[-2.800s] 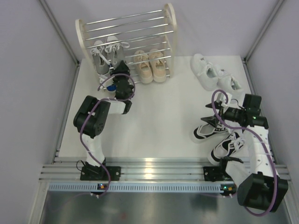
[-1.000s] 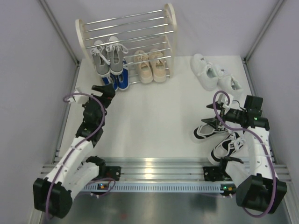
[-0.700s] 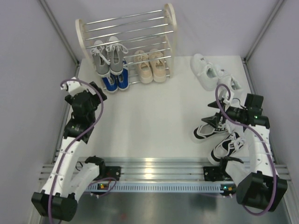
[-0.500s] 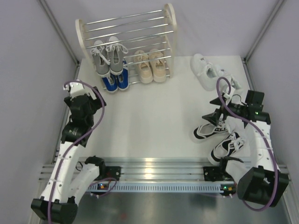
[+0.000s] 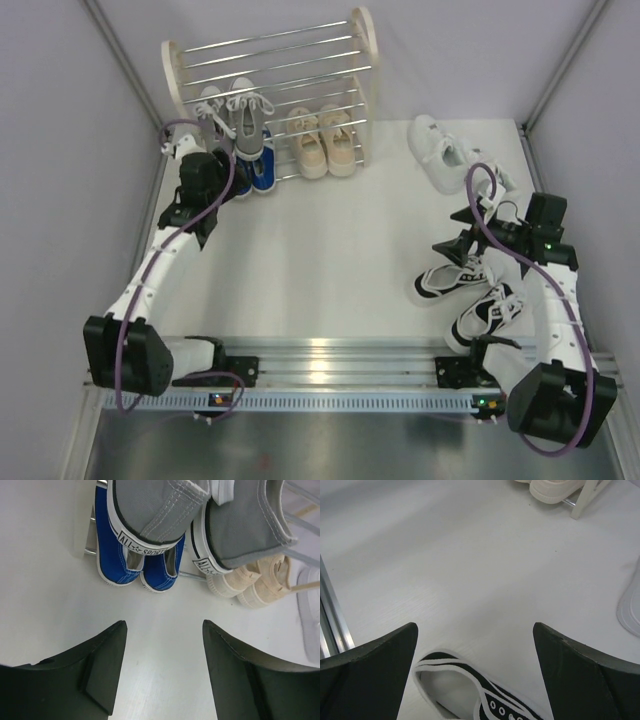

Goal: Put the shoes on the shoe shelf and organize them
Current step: Adjust the shoe at the shoe shelf.

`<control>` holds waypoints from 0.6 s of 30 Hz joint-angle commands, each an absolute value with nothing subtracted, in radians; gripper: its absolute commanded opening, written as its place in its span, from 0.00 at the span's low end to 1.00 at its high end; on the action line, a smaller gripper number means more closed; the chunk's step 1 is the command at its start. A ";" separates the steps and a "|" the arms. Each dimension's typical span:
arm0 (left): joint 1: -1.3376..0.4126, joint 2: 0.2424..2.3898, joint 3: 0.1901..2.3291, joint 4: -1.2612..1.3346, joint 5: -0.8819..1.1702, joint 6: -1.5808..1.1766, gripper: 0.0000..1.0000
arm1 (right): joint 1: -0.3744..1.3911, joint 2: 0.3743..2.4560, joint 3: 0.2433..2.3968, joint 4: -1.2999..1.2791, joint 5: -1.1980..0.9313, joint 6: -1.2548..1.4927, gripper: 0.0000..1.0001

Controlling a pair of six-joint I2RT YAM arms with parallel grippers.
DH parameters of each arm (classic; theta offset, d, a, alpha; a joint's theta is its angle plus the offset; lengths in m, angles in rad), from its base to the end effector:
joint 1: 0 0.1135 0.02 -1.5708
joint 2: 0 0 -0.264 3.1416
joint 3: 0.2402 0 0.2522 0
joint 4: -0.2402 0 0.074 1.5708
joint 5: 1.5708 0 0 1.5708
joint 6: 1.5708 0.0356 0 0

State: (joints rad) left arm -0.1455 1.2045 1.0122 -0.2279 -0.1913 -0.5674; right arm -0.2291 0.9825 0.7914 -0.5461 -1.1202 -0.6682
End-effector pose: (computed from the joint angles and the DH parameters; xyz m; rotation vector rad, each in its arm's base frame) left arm 0.2749 -0.0334 0.3276 -0.5375 1.9191 -0.2713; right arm 0.1939 -0.0123 0.2853 -0.9079 1.7006 0.6928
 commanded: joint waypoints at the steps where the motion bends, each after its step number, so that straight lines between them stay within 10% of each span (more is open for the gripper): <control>1: -0.141 1.253 1.085 -0.124 -0.218 -0.773 0.67 | -0.222 0.957 0.779 -0.483 -1.158 -0.660 1.00; 18: -0.101 1.497 0.821 0.671 -0.114 -1.331 0.69 | -0.222 0.985 0.782 -0.548 -1.175 -0.742 0.99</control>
State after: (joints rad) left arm -0.1177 1.4540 0.8330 0.4122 -0.1047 -1.2423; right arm -0.2291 0.9771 0.7788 -0.5438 -1.1282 -0.7021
